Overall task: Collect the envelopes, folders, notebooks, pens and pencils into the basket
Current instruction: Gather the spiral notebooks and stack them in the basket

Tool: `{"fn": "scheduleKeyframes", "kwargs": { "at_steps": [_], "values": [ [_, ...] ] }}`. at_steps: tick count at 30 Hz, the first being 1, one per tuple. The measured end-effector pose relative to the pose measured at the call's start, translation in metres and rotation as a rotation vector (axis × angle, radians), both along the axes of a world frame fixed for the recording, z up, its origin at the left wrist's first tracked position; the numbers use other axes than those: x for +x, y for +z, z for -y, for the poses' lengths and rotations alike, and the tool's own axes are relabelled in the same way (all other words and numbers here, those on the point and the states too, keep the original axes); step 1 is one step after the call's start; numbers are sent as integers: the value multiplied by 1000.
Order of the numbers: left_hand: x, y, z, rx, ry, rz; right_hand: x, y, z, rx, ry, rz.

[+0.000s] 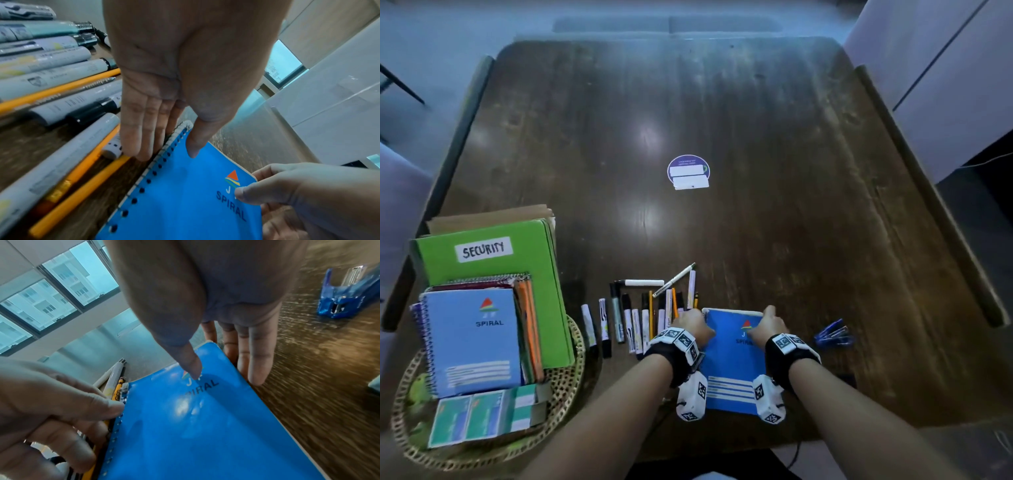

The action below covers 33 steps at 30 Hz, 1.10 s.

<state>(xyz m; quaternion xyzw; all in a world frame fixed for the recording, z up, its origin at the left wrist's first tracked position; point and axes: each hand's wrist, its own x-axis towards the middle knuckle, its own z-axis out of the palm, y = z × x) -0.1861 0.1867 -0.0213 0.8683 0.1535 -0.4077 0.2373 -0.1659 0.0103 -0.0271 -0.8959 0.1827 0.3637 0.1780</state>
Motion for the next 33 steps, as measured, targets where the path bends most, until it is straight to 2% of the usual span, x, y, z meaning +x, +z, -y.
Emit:
{"fn": "scheduleKeyframes", "kwargs": {
  "at_steps": [4,11,14,17,20,22,24,27,33],
  "values": [
    [8,0,3,-22,67,-13,8,-1,3,38,-9,34],
    [24,11,-7,-241,127,-29,24,8,13,157,-81,33],
    [28,16,-18,-332,98,7,25,14,18,200,-119,27],
    [30,19,-31,-441,173,85,26,16,22,341,-187,-3],
    [28,37,-44,-620,355,159,29,25,17,590,-296,-54],
    [25,50,-56,-761,462,207,32,36,3,708,-343,-27],
    [20,61,-73,-797,511,224,36,49,-19,782,-348,44],
    [13,74,-104,-766,523,284,39,72,-64,837,-274,125],
    [-11,105,-198,-633,620,453,32,95,-174,810,-120,125]
  ]
}}
